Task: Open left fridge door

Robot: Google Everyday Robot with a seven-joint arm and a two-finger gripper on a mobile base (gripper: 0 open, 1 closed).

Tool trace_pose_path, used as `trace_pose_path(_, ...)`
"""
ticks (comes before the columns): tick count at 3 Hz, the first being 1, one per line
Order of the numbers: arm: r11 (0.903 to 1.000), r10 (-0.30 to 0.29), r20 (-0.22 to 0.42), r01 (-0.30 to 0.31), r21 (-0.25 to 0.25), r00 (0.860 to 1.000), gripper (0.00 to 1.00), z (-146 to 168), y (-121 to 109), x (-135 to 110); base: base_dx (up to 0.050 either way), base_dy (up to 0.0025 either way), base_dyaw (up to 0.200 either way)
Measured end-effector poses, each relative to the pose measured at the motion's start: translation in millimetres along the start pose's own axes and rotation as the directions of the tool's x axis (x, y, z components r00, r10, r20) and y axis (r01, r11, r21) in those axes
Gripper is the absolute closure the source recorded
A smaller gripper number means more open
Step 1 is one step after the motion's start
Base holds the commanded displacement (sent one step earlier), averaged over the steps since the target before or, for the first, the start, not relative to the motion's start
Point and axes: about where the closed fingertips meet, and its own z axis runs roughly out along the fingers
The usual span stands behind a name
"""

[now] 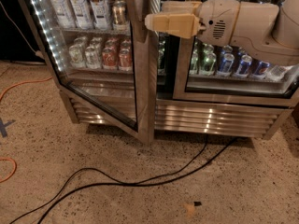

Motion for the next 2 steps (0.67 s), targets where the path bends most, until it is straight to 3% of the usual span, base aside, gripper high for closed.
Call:
trace_pose_path(1,1.0000,0.000,0.000,0.000,-0.001,1.000,0.00,0.5,0.4,-0.2,0.000,0.00000,0.000)
trace_pose_path(2,1.0000,0.000,0.000,0.000,-0.001,1.000,0.00,0.6,0.4,-0.2,0.000,0.00000,0.000)
